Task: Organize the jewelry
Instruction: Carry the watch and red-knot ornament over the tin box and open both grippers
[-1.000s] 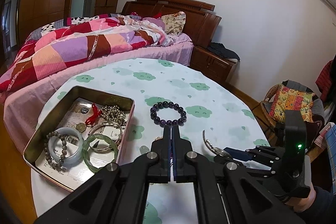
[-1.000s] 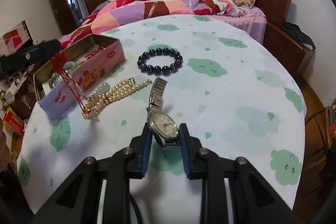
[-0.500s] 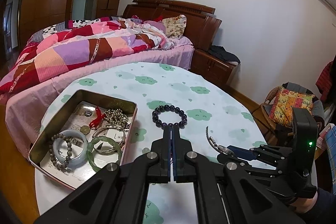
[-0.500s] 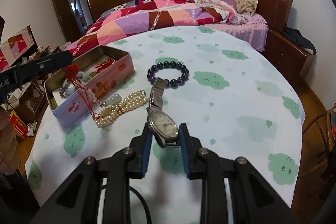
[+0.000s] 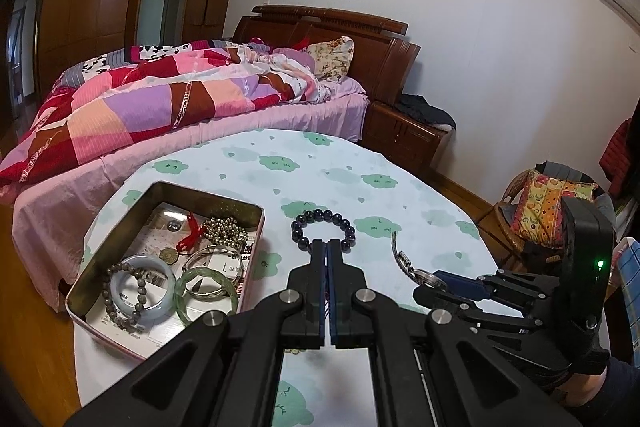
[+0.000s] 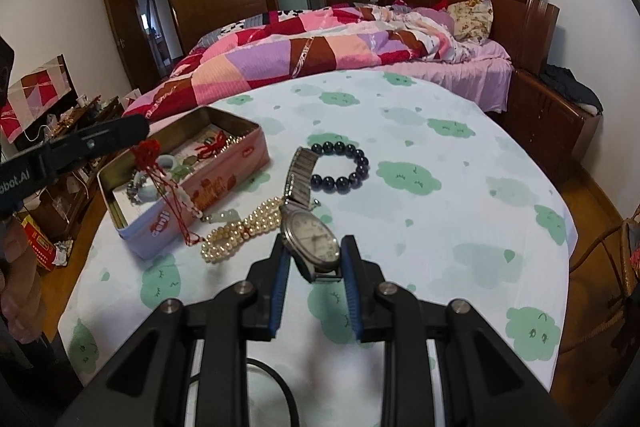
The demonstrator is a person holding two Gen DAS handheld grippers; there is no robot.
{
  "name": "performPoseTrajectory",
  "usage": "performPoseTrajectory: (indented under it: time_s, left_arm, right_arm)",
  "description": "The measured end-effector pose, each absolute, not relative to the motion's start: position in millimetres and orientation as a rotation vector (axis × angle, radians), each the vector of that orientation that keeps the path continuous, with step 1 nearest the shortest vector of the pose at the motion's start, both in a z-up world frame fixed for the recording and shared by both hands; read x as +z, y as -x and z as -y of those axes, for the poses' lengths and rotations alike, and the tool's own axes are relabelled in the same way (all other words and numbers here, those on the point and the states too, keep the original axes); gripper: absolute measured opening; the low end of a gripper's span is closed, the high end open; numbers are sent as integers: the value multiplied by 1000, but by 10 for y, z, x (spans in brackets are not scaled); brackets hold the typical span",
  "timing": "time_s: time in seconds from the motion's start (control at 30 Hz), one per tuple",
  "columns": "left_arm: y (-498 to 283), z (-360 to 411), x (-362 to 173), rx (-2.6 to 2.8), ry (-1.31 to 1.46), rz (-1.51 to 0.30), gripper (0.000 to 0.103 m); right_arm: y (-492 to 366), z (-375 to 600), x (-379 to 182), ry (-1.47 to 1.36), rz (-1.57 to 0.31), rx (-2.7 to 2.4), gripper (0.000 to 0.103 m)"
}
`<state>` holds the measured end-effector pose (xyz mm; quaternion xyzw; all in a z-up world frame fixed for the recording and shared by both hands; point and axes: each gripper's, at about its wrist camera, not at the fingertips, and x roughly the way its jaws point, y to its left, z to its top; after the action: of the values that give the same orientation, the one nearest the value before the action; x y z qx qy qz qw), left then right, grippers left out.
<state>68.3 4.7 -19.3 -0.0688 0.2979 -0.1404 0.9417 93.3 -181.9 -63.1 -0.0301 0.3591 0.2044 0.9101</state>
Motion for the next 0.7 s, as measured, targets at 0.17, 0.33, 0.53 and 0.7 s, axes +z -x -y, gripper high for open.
performPoseTrajectory:
  time_s: [0.17, 0.33, 0.53, 0.7]
  left_arm:
    - [-680, -142, -108, -268, 141, -591, 0]
    - [-701, -322, 5, -234, 147, -564, 0]
    - [-749, -591, 142, -187, 158, -529, 0]
    - [-807, -810, 247, -145, 163, -503, 0]
  right_arm:
    - [-981, 1725, -493, 72, -720, 441, 28]
    - [-1036, 1536, -366, 104, -700, 473, 28]
    - [-1139, 1279, -255, 138, -686, 511, 28]
    - [-1198, 1057, -169, 168, -671, 541, 28]
